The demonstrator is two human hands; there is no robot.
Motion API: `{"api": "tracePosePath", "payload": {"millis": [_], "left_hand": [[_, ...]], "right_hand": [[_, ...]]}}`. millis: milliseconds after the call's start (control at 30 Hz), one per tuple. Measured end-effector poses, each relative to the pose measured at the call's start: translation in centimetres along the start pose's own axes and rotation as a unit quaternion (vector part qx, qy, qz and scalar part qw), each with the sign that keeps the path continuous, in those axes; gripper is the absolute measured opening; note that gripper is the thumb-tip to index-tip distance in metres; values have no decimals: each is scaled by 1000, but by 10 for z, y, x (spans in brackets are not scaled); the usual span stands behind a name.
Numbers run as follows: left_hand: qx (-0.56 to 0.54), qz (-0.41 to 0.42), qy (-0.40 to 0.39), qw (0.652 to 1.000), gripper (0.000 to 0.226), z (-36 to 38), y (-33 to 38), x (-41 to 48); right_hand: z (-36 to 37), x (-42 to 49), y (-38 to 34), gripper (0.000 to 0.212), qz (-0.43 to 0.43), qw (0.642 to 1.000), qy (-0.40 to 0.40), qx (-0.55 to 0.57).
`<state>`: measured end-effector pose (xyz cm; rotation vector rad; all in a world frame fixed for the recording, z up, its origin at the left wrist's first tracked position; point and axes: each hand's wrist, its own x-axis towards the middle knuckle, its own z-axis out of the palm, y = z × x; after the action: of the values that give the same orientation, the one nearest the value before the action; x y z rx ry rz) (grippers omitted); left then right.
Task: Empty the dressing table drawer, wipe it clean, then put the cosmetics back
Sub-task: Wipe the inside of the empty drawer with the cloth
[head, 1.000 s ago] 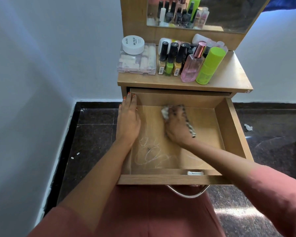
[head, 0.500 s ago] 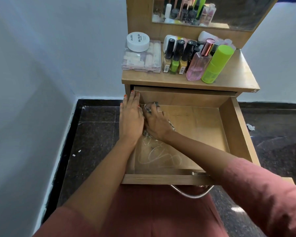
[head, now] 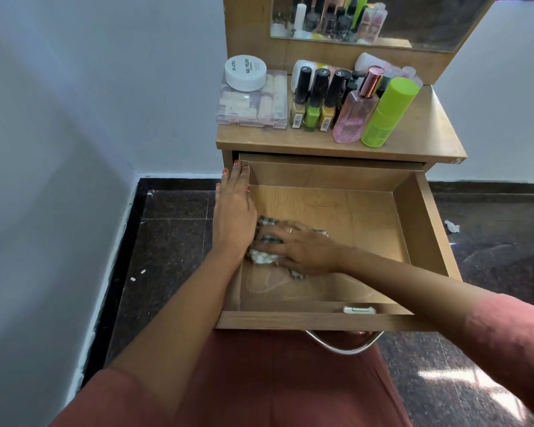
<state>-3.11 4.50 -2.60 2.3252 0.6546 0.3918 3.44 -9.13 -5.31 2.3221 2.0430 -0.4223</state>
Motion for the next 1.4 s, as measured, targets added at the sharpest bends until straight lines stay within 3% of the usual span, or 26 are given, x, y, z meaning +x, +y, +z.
{"api": "tracePosePath", "payload": {"millis": [133,233,600,767,967,1100,1400], "left_hand": [[1,0,-1,1000,47,-1,1,0],[5,3,-1,1000,47,-1,1,1],[18,2,4,1000,47,1,1,0],[24,7,6,1000,48,2,0,0],[47,9,10,999,47,2,1,-1],[62,9,10,998,47,2,1,0],[71,9,3,997,47,3,2,-1]], "right_hand": [[-6,21,17,51,89,994,44,44],[-3,26,15,50,97,990,63,84],[-3,-9,-29,32,-86,981,-68,161],[-9,-5,-30,27,-102,982,-73,143],[-6,-18,-22,40,-121,981,-57,137],[-5,-50,-4,38,-90,984,-67,136],[4,-65,6,35,-101,987,-18,124]]}}
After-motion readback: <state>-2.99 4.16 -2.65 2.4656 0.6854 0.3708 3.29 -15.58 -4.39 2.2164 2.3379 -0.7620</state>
